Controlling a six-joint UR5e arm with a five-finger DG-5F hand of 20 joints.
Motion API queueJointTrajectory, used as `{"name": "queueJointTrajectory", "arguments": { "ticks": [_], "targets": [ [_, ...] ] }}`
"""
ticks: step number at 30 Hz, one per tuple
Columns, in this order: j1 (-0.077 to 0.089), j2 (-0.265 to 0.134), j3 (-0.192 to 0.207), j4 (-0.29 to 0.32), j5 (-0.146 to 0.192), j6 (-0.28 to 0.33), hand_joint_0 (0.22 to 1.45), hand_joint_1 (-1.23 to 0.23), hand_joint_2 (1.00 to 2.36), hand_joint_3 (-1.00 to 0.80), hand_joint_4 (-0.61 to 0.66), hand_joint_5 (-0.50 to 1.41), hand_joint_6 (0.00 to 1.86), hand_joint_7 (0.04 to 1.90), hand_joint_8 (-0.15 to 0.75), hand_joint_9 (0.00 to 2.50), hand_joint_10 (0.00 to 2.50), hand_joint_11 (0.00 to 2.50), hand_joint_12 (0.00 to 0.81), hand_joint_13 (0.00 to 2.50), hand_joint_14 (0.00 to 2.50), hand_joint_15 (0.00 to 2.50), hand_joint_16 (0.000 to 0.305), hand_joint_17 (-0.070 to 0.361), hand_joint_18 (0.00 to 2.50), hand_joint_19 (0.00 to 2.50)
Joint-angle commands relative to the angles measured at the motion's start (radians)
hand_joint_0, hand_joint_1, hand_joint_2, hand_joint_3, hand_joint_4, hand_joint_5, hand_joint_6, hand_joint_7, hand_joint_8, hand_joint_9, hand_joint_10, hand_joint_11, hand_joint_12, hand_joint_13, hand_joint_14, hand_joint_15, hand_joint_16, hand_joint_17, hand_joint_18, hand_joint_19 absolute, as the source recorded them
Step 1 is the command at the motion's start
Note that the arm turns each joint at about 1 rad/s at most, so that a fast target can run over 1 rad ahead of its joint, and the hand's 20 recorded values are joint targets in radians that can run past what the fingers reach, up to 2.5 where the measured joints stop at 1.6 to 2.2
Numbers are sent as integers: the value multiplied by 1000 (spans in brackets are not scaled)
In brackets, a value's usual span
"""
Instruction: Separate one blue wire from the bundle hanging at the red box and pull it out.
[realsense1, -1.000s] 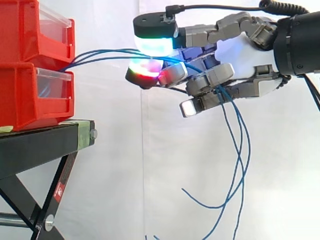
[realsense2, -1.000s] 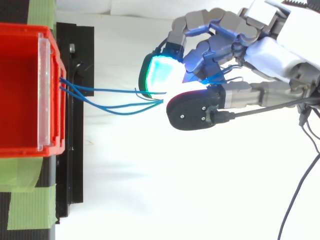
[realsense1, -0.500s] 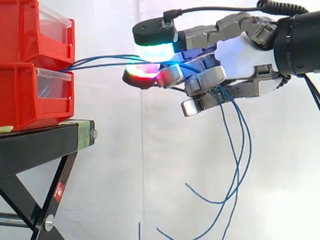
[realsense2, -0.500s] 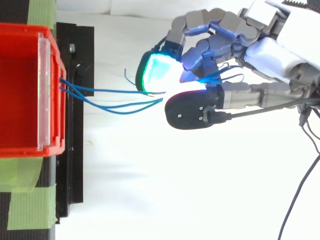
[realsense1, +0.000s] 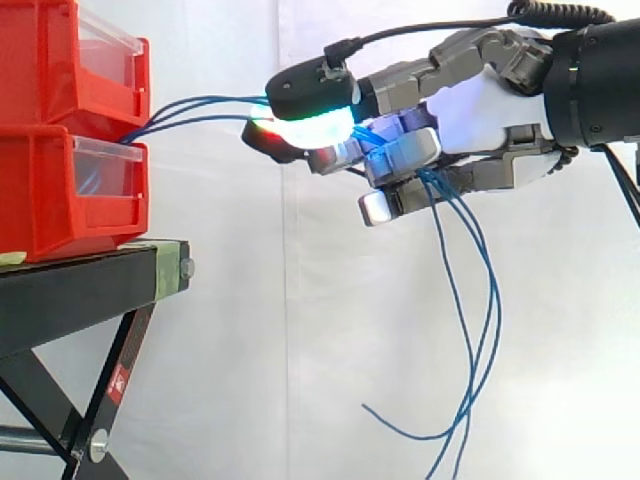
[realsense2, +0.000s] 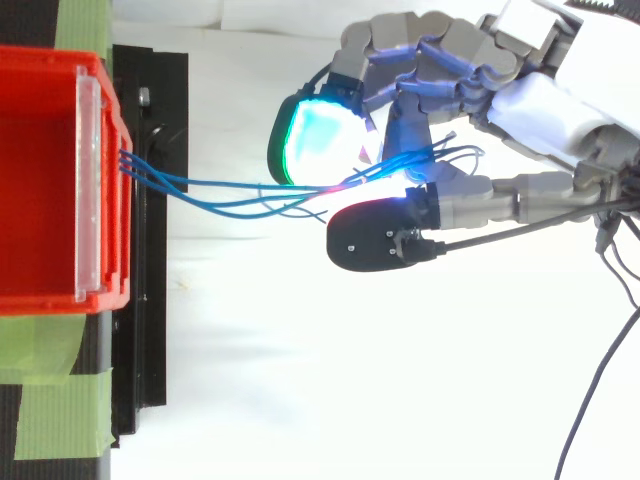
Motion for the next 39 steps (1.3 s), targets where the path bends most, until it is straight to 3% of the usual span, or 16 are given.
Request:
{"name": "queueJointTrajectory", "arguments": {
  "ticks": [1, 11, 12, 18, 24, 39],
  "targets": [
    [0, 0, 0, 2, 0, -1, 673, -897, 1008, -419, 162, -256, 711, 1156, 282, 432, 535, 1718, 344, 683, 2500, 837, 44, 100, 778, 1257],
    [0, 0, 0, 0, 2, -1, 598, -825, 1000, -500, 191, -249, 707, 1158, 296, 498, 511, 1723, 352, 712, 2500, 827, 45, 102, 779, 1272],
    [0, 0, 0, 0, 2, -1, 616, -824, 1000, -500, 193, -245, 694, 1196, 296, 532, 406, 1796, 344, 723, 2500, 860, 45, 101, 781, 1266],
    [0, 0, 0, -1, 2, -1, 669, -853, 1005, -446, 208, -251, 749, 1120, 294, 540, 448, 1769, 338, 746, 2500, 857, 45, 101, 799, 1257],
    [0, 0, 0, -3, 2, -1, 692, -793, 1014, -354, 204, -247, 806, 1044, 301, 612, 539, 1709, 342, 804, 2500, 859, 43, 98, 840, 1258],
    [0, -1, 0, 0, 0, -8, 636, -627, 1021, -246, 177, -210, 798, 1124, 298, 836, 471, 1785, 336, 908, 2500, 906, 44, 98, 903, 1256]
  ]
}}
